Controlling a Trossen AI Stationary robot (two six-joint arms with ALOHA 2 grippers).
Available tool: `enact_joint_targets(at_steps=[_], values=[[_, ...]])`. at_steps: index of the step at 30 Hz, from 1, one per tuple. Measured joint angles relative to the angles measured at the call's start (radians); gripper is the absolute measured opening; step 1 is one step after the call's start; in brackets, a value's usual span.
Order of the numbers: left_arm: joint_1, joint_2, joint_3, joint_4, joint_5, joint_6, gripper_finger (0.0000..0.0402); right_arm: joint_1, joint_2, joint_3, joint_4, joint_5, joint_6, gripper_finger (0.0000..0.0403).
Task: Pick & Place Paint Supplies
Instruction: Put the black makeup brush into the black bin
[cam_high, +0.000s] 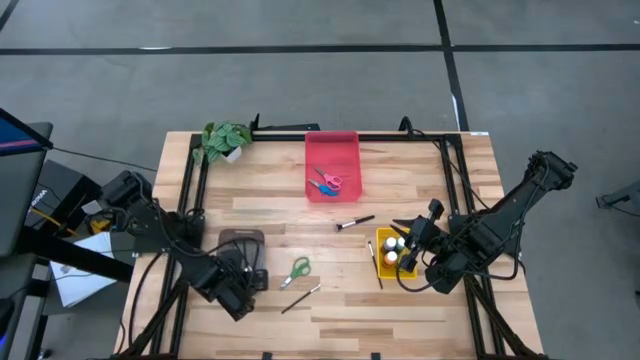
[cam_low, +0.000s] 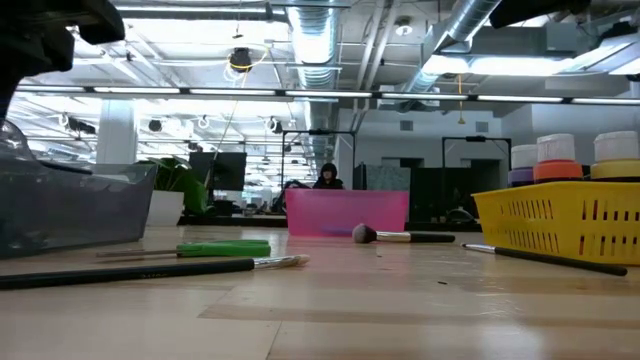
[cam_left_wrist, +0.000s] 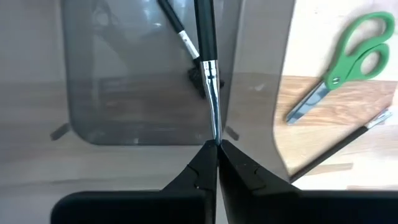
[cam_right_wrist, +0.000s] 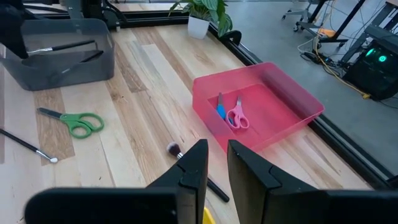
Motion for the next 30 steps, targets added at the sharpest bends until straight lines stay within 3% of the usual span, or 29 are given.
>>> enact_joint_targets(at_steps=[23,30], values=[[0.021,0.004,0.0,0.002,-0.047,-0.003,0.0007,0.001,0.0,0.0,-0.004,-0.004,-0.001,0.0056],[0.021,0.004,0.0,0.002,-0.049,-0.003,0.003,0.001,0.0,0.0,-0.003,-0.019,-0.001,0.0056]])
